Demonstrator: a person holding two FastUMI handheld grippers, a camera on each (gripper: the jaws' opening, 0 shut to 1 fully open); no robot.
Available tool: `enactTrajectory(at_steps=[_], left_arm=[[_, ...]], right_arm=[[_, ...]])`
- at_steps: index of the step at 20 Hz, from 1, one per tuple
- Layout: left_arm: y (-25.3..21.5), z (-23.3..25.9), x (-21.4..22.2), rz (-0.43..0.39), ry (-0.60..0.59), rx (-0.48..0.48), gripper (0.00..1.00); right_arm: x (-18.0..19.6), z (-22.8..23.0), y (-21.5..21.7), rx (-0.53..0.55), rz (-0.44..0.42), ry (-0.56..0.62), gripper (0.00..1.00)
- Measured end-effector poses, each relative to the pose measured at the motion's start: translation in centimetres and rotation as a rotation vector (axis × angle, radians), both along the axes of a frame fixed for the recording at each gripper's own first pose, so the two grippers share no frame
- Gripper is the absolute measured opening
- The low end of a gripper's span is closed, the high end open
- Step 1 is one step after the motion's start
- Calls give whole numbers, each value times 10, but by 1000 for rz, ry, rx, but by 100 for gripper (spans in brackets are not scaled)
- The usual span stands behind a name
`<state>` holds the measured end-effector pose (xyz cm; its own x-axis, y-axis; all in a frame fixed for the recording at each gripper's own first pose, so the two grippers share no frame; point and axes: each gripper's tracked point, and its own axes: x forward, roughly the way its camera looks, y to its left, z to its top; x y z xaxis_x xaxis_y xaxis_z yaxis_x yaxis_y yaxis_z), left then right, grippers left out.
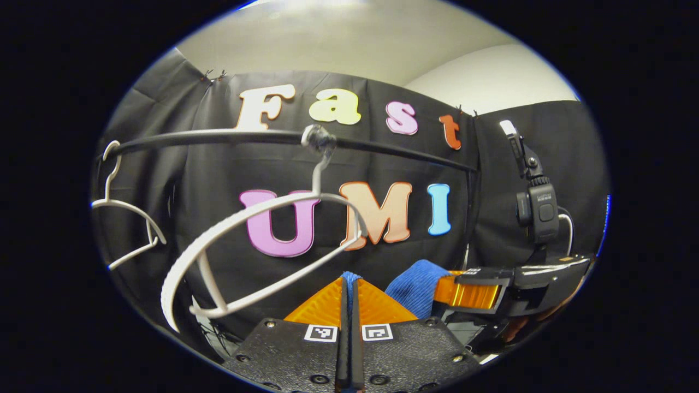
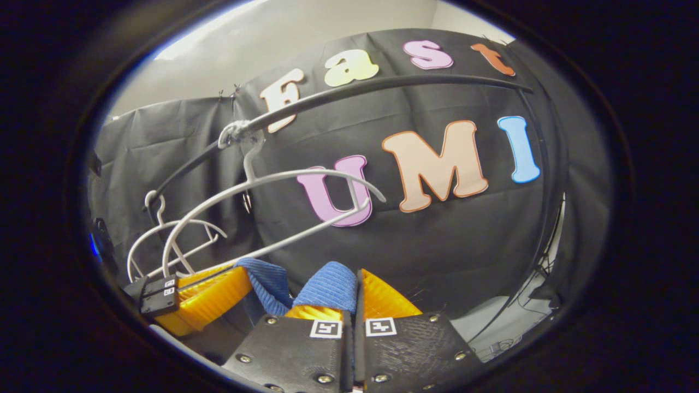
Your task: Grasp the clothes on the hanger with both hands and then place them into the laundry hamper below.
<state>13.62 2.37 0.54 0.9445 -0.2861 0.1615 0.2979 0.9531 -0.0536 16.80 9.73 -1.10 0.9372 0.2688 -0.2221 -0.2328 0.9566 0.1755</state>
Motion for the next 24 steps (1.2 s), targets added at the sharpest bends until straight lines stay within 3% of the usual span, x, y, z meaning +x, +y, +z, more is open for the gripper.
enactTrajectory(at_steps=[5, 13, 20, 24], left_arm=[[-15, 23, 13, -24, -50, -14, 2], [-41, -2, 35, -62, 21, -28, 2], [-14, -59, 50, 62, 113, -23, 2], [2, -91, 47, 91, 180, -48, 3]], right_arm=[[9, 11, -1, 53, -3, 0, 2], [17, -15, -16, -5, -10, 66, 2], [22, -59, -22, -34, -42, 103, 2], [15, -78, -11, -36, -51, 145, 2]])
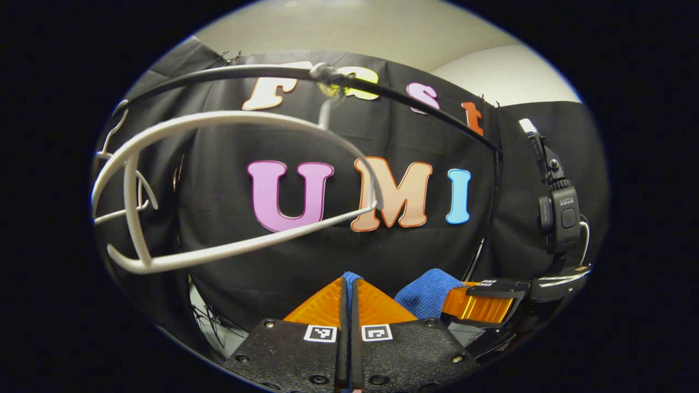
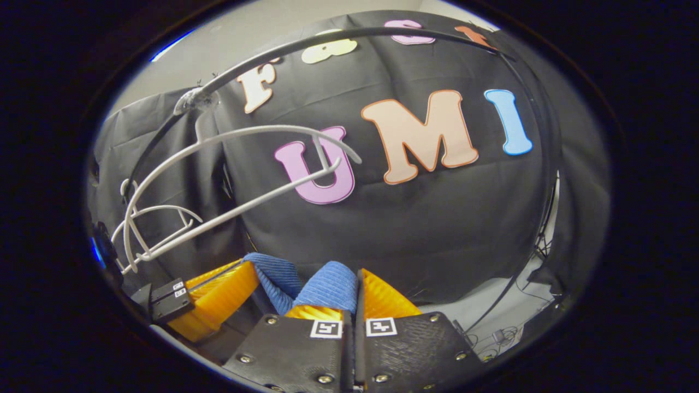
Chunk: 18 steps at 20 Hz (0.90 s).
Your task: Grasp the clothes on the hanger with both hands and then place them into the laundry hamper below.
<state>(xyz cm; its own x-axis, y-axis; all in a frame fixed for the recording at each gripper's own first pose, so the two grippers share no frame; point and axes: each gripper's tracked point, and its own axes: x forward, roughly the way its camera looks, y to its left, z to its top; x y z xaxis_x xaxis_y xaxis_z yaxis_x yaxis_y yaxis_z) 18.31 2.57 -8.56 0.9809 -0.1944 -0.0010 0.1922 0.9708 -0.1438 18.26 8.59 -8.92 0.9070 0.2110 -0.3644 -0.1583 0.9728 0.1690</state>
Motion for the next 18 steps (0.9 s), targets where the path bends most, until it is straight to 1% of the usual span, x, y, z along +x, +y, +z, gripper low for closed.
enactTrajectory(at_steps=[1, 2, 5, 6, 7, 8, 9, 10, 11, 14, 15, 17, 18], left_arm=[[4, -8, -1, 5, 19, 0, 2], [10, -13, 0, 12, 34, 0, 2], [26, -27, -5, 30, 47, 13, 3], [30, -35, -9, 29, 58, 17, 2], [32, -43, -13, 25, 75, 15, 2], [33, -45, -11, 23, 86, 12, 3], [34, -49, -11, 21, 100, 10, 2], [34, -55, -13, 24, 112, 13, 2], [35, -60, -15, 24, 123, 11, 3], [28, -72, -19, 8, 153, 12, 2], [27, -74, -19, 7, 164, 10, 5], [25, -77, -19, 7, 182, 2, 5], [25, -81, -19, 12, 196, -2, 7]], right_arm=[[-1, -3, 1, 3, -4, 10, 0], [-3, -7, 2, 2, -11, 18, 2], [-9, -20, -8, -47, -46, 40, 2], [-12, -27, -9, -56, -52, 51, 7], [-15, -33, -11, -61, -59, 68, 2], [-19, -40, -11, -64, -57, 86, 0], [-21, -47, -9, -64, -51, 106, 3], [-24, -55, -10, -75, -54, 126, 0], [-27, -62, -10, -81, -50, 141, 7], [-27, -80, -16, -89, -55, 172, 8], [-27, -82, -17, -87, -60, 177, 11], [-27, -82, -21, -83, -77, 177, 17], [-28, -82, -25, -88, -82, 179, 26]])
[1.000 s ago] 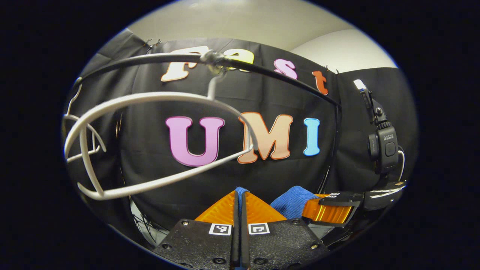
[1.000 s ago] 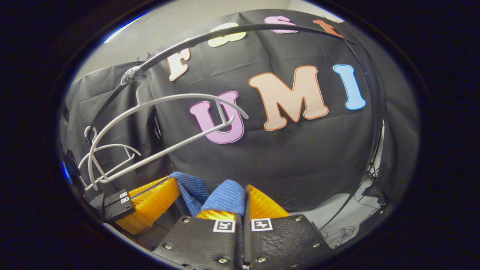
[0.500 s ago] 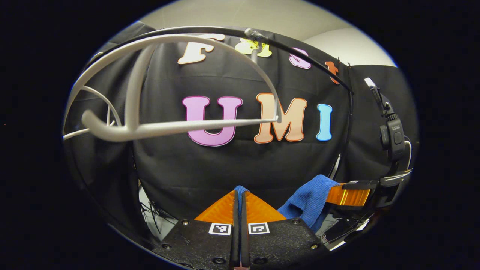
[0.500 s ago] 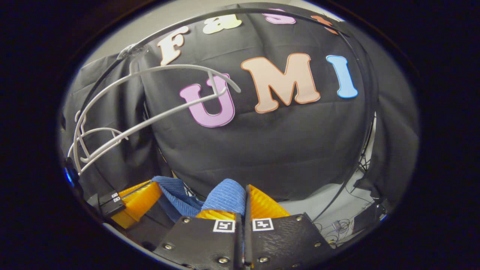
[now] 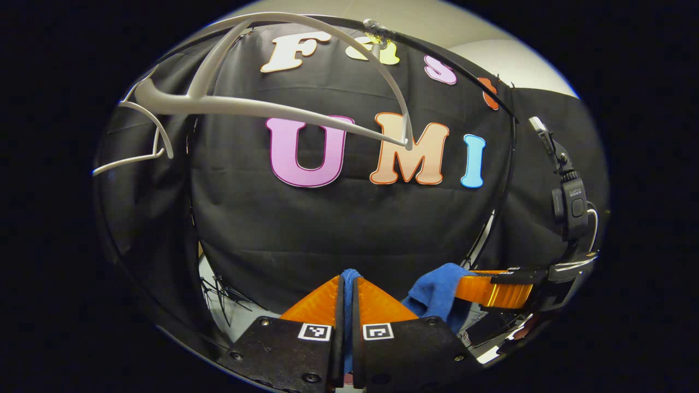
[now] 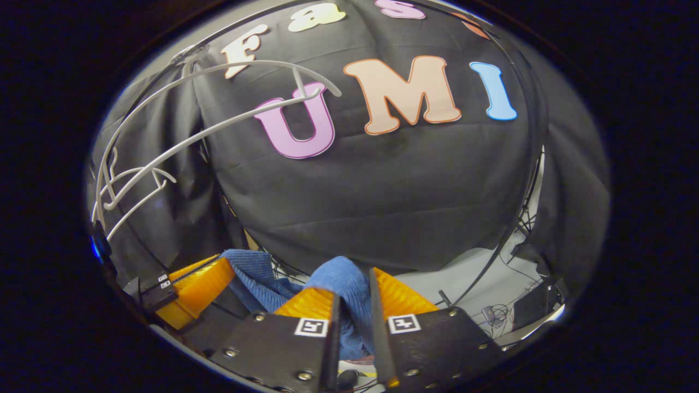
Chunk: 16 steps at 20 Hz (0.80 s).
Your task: Grasp the clothes on the hanger with both hands and then place them into the laundry hamper below.
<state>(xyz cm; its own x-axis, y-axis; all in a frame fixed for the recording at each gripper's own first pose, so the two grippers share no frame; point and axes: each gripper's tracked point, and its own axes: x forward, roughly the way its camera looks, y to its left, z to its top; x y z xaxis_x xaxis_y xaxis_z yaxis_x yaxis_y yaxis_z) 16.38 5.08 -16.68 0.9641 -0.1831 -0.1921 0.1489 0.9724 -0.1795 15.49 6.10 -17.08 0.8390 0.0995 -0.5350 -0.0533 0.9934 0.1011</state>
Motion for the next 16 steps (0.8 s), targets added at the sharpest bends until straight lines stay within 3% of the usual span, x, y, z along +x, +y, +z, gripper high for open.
enactTrajectory(at_steps=[1, 2, 3, 4, 5, 7, 9, 11, 16], left_arm=[[1, -5, -1, 5, 17, -3, 8], [2, -12, -7, 9, 53, 0, 1], [2, -5, -6, 9, 28, 12, 5], [0, 1, -5, 5, 0, 22, 9], [-2, 9, -4, -1, -22, 34, 16], [-12, 19, -7, -33, -39, 35, 19], [-16, 23, -7, -29, -45, 46, 37], [-16, 21, -10, -25, -38, 44, 41], [-17, 4, -17, -2, 18, 30, 48]], right_arm=[[-1, 2, 3, 9, 12, 1, 29], [-1, 5, 7, 35, 24, -9, 30], [2, 8, 9, 46, 29, -20, 27], [3, 11, 10, 43, 32, -24, 50], [2, 13, 9, 30, 33, -26, 50], [2, 14, 8, 19, 38, -33, 53], [0, 12, 4, 12, 26, -34, 69], [-3, 14, 2, 19, 22, -38, 87], [-5, 18, -12, 13, 0, -48, 95]])
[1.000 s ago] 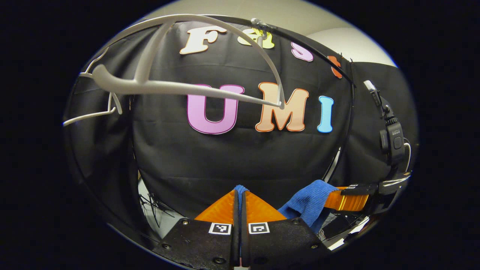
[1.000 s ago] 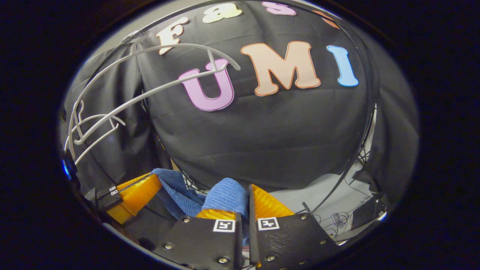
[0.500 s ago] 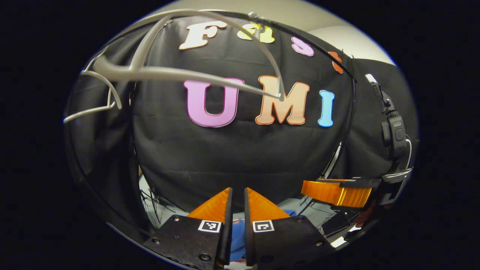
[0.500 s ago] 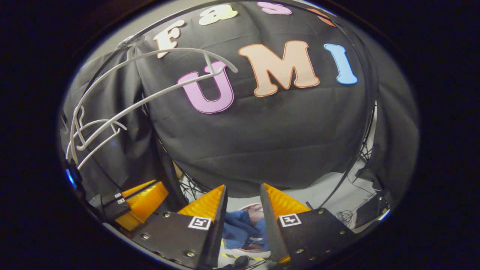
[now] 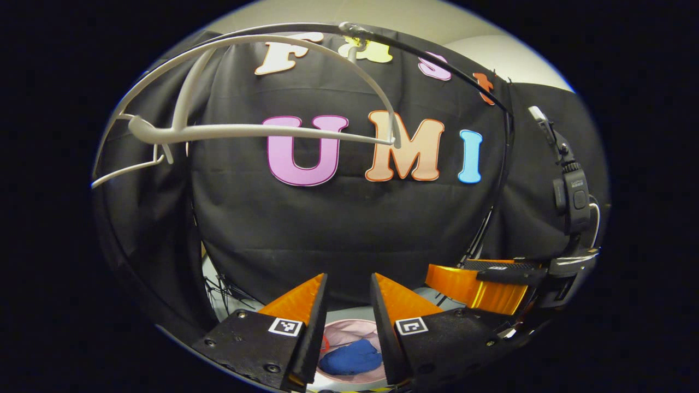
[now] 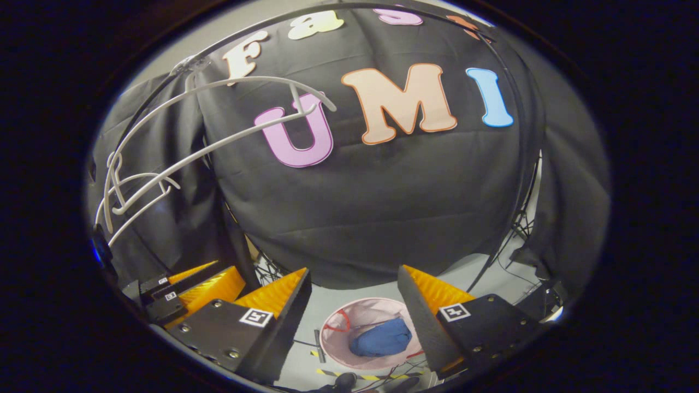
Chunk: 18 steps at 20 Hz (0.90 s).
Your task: Grasp the clothes on the hanger with both hands and then place them into the laundry hamper below.
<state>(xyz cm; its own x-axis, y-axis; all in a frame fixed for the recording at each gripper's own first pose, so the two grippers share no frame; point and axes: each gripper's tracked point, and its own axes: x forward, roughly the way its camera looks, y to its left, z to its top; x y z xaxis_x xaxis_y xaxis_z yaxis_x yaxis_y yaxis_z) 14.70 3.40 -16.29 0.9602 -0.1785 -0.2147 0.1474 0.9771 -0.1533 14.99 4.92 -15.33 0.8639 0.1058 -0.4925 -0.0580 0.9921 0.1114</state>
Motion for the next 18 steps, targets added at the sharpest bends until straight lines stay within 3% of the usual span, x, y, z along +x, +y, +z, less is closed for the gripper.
enactTrajectory(at_steps=[4, 6, 7, 8, 11, 18], left_arm=[[-6, -38, -6, -14, 105, 16, 50], [-9, -55, -9, -11, 159, 16, 60], [-11, -64, -11, -15, 176, 14, 60], [-12, -74, -14, -18, 197, 15, 62], [-13, -99, -23, -2, 256, 21, 96], [-11, -136, -42, 27, 377, 21, 96]], right_arm=[[-8, -25, -16, -47, -12, 48, 95], [-15, -41, -22, -58, -18, 88, 93], [-19, -49, -23, -59, -19, 106, 100], [-22, -58, -25, -67, -20, 127, 100], [-34, -90, -34, -101, -13, 200, 100], [-53, -129, -47, -124, 11, 308, 100]])
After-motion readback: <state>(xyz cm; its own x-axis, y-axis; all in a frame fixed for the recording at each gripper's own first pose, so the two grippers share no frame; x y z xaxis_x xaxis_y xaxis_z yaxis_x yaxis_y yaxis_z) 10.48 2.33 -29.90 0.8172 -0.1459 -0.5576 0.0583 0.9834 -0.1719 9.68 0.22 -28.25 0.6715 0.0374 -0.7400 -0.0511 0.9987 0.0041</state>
